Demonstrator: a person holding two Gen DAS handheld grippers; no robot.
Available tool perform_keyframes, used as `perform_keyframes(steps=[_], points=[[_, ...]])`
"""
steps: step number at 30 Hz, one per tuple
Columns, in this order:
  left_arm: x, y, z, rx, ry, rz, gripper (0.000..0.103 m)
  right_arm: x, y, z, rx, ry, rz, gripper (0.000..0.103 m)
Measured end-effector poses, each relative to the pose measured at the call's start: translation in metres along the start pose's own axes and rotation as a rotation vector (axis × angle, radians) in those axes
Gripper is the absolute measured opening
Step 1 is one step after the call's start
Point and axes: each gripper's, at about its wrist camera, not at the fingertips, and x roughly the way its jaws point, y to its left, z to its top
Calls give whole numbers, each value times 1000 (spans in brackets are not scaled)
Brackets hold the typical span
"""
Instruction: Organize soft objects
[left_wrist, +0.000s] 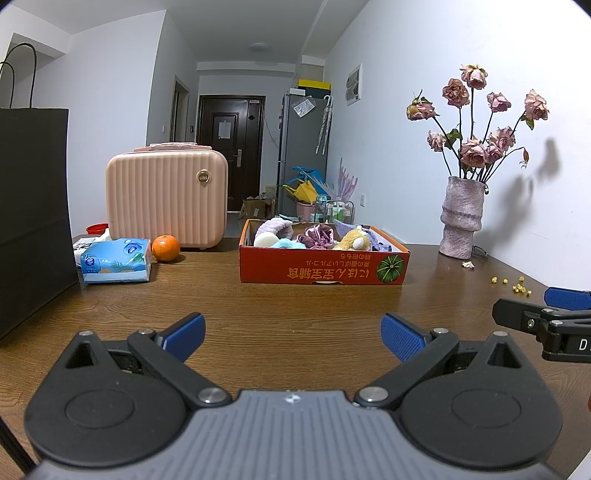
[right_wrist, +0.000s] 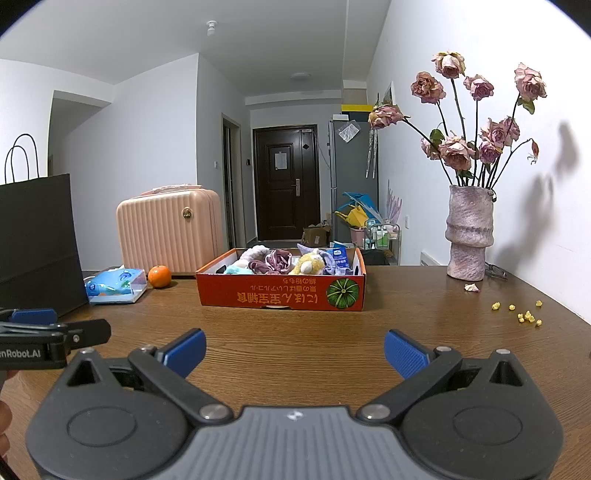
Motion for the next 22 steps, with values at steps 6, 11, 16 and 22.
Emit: perform_keyframes(steps=[6, 11, 16, 22], points=[[-2, 0, 0, 3, 2, 0, 103, 0, 0, 0, 0, 0, 0, 103], [-1, -1, -1, 8, 0, -1, 103, 0, 0, 0, 0, 1, 0, 103], [-2, -2, -2, 15, -1, -3, 103, -1, -2, 0, 0, 2, 0, 103], [1, 0, -1, 10, -2, 1, 103, 1, -3, 0, 3, 10, 0, 103]])
